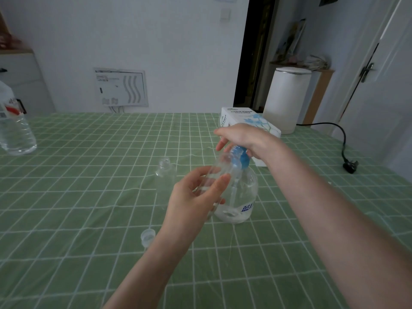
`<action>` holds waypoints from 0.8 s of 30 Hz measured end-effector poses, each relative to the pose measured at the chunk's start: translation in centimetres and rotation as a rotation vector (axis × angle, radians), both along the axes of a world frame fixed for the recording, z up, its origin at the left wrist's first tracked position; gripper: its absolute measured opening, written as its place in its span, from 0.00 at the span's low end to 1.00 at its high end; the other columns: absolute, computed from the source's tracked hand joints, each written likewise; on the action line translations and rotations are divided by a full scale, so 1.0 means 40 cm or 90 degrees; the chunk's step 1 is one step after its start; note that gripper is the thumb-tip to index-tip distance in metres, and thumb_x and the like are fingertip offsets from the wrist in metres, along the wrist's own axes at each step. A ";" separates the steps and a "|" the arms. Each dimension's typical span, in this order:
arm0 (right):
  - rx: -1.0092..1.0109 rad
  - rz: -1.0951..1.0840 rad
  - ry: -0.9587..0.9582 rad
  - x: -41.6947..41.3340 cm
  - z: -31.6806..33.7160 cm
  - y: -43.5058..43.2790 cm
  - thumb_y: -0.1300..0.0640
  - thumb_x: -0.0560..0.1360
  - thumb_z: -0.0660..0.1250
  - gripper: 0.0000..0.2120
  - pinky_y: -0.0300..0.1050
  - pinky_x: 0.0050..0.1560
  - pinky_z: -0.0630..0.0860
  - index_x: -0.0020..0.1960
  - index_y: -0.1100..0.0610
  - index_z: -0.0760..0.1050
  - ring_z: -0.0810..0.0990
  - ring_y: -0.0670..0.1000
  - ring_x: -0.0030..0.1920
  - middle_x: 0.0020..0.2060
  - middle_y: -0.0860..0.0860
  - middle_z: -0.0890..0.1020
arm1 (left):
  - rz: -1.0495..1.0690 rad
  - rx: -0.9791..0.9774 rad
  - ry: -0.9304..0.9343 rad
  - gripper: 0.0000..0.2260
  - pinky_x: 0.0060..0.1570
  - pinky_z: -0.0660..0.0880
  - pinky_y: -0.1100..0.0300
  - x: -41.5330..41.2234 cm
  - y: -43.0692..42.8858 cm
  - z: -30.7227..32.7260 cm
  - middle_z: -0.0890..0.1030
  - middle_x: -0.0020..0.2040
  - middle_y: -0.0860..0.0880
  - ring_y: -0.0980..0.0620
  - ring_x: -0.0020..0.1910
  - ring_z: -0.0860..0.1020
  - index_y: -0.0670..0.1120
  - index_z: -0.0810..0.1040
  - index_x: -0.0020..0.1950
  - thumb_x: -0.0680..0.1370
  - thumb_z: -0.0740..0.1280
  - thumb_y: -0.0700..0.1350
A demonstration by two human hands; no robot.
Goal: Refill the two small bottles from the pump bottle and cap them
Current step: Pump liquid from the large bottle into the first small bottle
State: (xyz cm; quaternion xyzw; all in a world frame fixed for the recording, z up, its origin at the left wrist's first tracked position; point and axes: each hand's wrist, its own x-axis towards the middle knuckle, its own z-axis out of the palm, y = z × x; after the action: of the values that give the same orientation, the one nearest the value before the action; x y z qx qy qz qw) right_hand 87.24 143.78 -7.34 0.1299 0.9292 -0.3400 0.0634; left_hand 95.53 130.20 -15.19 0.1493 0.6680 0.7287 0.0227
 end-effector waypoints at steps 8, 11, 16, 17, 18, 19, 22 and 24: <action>0.002 -0.004 0.014 -0.009 0.005 0.005 0.47 0.81 0.56 0.19 0.49 0.49 0.70 0.48 0.57 0.82 0.76 0.58 0.57 0.61 0.56 0.78 | -0.002 0.009 0.002 0.18 0.28 0.73 0.67 -0.004 0.001 0.004 0.83 0.37 0.54 0.57 0.31 0.80 0.51 0.80 0.50 0.64 0.69 0.57; -0.012 0.001 0.041 -0.010 -0.004 0.010 0.48 0.81 0.57 0.19 0.49 0.50 0.73 0.39 0.54 0.80 0.79 0.59 0.59 0.60 0.57 0.80 | -0.002 0.001 0.012 0.18 0.29 0.74 0.67 -0.003 0.001 0.001 0.83 0.37 0.56 0.57 0.32 0.81 0.51 0.80 0.50 0.64 0.69 0.57; -0.008 0.020 0.059 -0.015 -0.035 0.014 0.48 0.81 0.57 0.19 0.47 0.52 0.70 0.37 0.54 0.78 0.78 0.56 0.54 0.64 0.58 0.79 | -0.003 -0.004 0.012 0.16 0.29 0.74 0.68 -0.001 -0.005 -0.011 0.83 0.36 0.55 0.57 0.31 0.80 0.50 0.81 0.48 0.64 0.69 0.56; -0.010 0.020 0.059 -0.014 -0.038 0.014 0.49 0.81 0.58 0.18 0.47 0.52 0.70 0.38 0.54 0.79 0.78 0.55 0.54 0.63 0.57 0.79 | -0.001 -0.004 0.011 0.16 0.29 0.74 0.69 -0.001 -0.005 -0.012 0.82 0.36 0.55 0.58 0.31 0.80 0.50 0.81 0.48 0.64 0.69 0.56; -0.012 0.018 0.059 -0.014 -0.039 0.015 0.48 0.81 0.58 0.18 0.47 0.51 0.70 0.39 0.54 0.79 0.79 0.56 0.55 0.62 0.57 0.79 | 0.000 -0.004 0.009 0.16 0.29 0.73 0.69 -0.001 -0.005 -0.014 0.82 0.36 0.55 0.58 0.30 0.80 0.50 0.81 0.48 0.64 0.69 0.56; -0.012 0.016 0.058 -0.012 -0.038 0.015 0.48 0.81 0.58 0.18 0.47 0.50 0.71 0.40 0.54 0.79 0.79 0.56 0.55 0.61 0.57 0.80 | 0.001 -0.004 0.006 0.16 0.29 0.74 0.69 -0.002 -0.005 -0.014 0.82 0.36 0.55 0.58 0.30 0.80 0.51 0.81 0.48 0.64 0.69 0.56; 0.003 0.010 0.054 -0.008 -0.030 0.012 0.48 0.81 0.58 0.19 0.46 0.49 0.71 0.39 0.54 0.79 0.78 0.56 0.53 0.61 0.57 0.80 | 0.004 -0.005 0.007 0.17 0.29 0.74 0.67 -0.005 -0.003 -0.013 0.82 0.36 0.55 0.58 0.31 0.80 0.51 0.80 0.48 0.64 0.69 0.57; -0.001 -0.001 0.045 -0.007 -0.014 0.011 0.47 0.81 0.57 0.19 0.45 0.44 0.72 0.40 0.54 0.79 0.78 0.56 0.54 0.59 0.57 0.80 | 0.005 0.000 0.011 0.16 0.29 0.75 0.67 -0.006 -0.001 -0.009 0.83 0.36 0.55 0.58 0.31 0.80 0.51 0.80 0.48 0.64 0.69 0.56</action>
State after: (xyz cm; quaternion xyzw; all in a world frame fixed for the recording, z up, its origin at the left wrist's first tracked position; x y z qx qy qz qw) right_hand 86.98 144.22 -7.90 0.1184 0.9306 -0.3449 0.0300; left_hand 95.28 130.15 -15.54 0.1531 0.6689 0.7273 0.0145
